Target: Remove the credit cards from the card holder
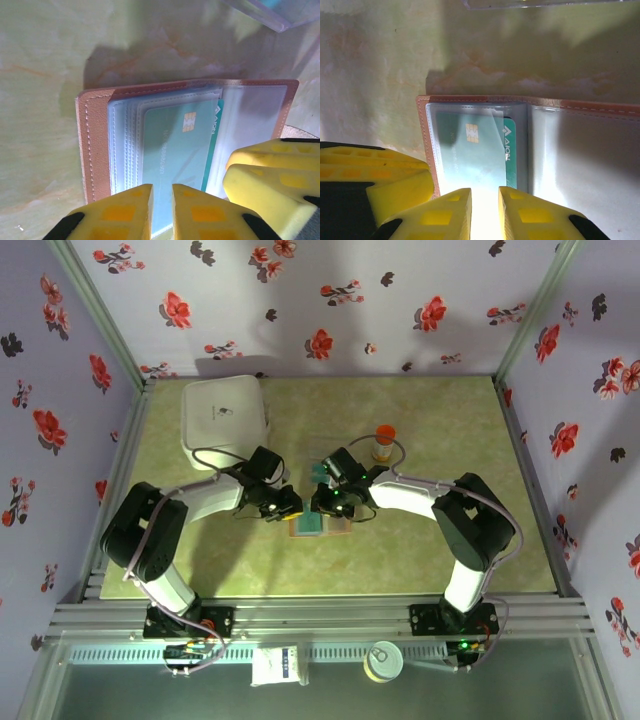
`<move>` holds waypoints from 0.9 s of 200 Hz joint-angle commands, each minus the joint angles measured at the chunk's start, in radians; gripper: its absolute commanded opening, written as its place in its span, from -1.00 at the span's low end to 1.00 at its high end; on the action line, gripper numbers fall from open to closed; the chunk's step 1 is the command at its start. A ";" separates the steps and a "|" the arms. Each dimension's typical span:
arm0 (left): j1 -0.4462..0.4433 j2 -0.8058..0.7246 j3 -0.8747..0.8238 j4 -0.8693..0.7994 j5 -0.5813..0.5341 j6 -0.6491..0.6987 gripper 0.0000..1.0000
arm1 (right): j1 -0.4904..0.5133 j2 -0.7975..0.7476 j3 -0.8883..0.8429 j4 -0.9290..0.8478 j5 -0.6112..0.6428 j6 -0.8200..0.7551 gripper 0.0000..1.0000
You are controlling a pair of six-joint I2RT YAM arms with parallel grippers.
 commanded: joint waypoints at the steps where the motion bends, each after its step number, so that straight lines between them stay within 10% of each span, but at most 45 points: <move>1: -0.002 0.028 0.028 -0.026 -0.021 0.024 -0.67 | -0.008 -0.018 -0.017 -0.015 -0.006 -0.021 -0.56; 180: 0.009 0.081 0.071 -0.056 -0.042 0.059 -0.79 | -0.016 0.054 -0.007 0.006 -0.041 -0.048 -0.64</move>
